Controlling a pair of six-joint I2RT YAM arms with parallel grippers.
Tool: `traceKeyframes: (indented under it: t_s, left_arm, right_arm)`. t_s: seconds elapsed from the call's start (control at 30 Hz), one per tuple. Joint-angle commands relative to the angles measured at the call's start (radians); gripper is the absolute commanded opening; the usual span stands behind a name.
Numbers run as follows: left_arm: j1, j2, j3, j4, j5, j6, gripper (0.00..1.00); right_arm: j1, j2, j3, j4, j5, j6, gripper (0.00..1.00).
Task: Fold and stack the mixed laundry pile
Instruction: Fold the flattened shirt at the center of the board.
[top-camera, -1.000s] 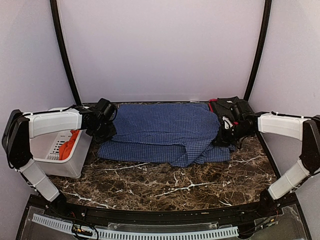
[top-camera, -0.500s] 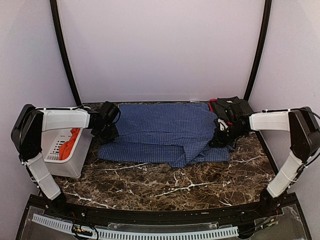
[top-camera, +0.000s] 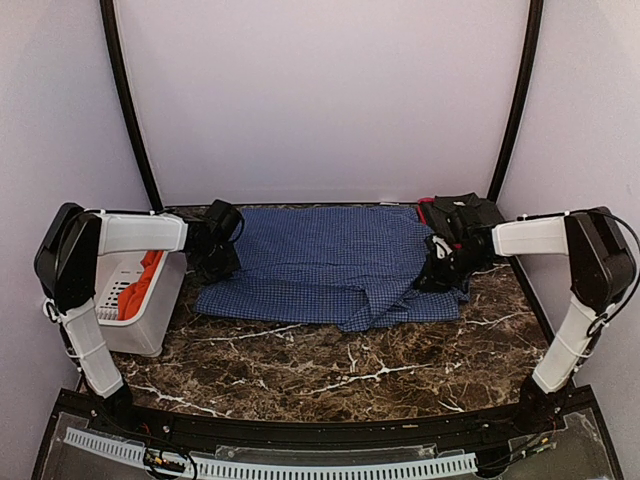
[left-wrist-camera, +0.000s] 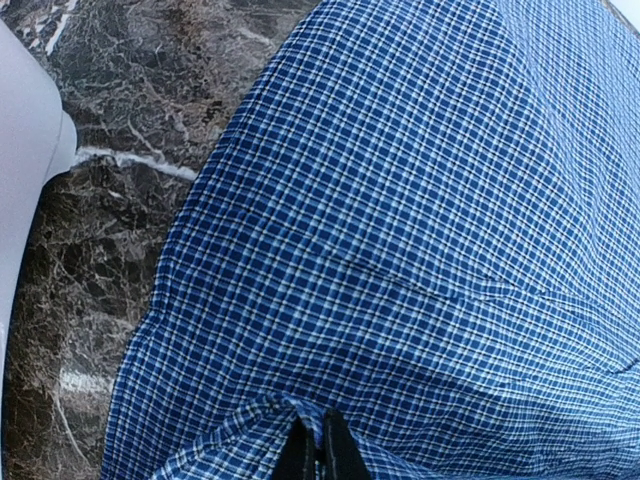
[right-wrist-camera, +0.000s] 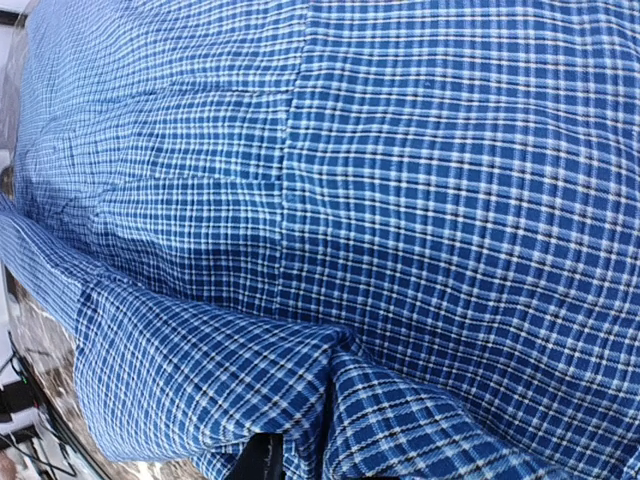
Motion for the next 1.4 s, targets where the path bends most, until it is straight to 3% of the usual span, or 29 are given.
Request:
traceKeyframes:
  t_s: [0.0, 0.13, 0.37, 0.57, 0.63, 0.67, 0.73, 0.8, 0.87, 1.07, 1.23, 1.37]
  left_arm:
    - [0.01, 0.008, 0.018, -0.023, -0.007, 0.008, 0.04]
    - [0.023, 0.009, 0.012, -0.043, -0.01, -0.009, 0.06]
    - [0.038, 0.016, 0.013, -0.085, -0.009, -0.016, 0.13]
    - [0.075, 0.028, 0.022, -0.092, 0.055, 0.009, 0.25]
    - [0.076, -0.029, -0.012, -0.016, 0.086, 0.055, 0.38]
    - [0.076, -0.056, -0.045, 0.013, 0.093, 0.07, 0.51]
    - [0.076, -0.136, -0.081, 0.078, 0.1, 0.126, 0.68]
    - [0.068, -0.222, -0.12, 0.138, 0.108, 0.206, 0.81]
    - [0.046, -0.314, -0.174, 0.221, 0.128, 0.306, 0.87]
    - [-0.171, -0.443, -0.304, 0.488, 0.318, 0.574, 0.85]
    - [-0.358, -0.308, -0.317, 0.571, 0.448, 0.724, 0.78]
    - [-0.442, -0.178, -0.273, 0.618, 0.494, 0.826, 0.76]
  right_arm:
    - [-0.01, -0.009, 0.033, 0.025, -0.017, -0.006, 0.19]
    - [-0.021, -0.027, 0.053, 0.007, -0.017, -0.023, 0.24]
    - [-0.031, -0.177, 0.02, -0.043, -0.06, -0.048, 0.52]
    - [-0.043, -0.315, -0.08, -0.087, -0.028, -0.031, 0.54]
    - [-0.05, -0.341, -0.12, -0.083, -0.009, -0.024, 0.51]
    - [-0.052, -0.352, -0.14, -0.073, -0.011, -0.018, 0.49]
    - [-0.054, -0.371, -0.171, -0.043, -0.039, -0.003, 0.43]
    - [-0.053, -0.382, -0.191, -0.015, -0.084, 0.005, 0.36]
    - [-0.047, -0.396, -0.212, 0.006, -0.123, 0.011, 0.33]
    - [0.01, -0.416, -0.258, 0.061, -0.16, 0.045, 0.31]
    - [0.014, -0.366, -0.255, 0.089, -0.137, 0.042, 0.31]
    - [0.019, -0.307, -0.258, 0.1, -0.134, 0.067, 0.25]
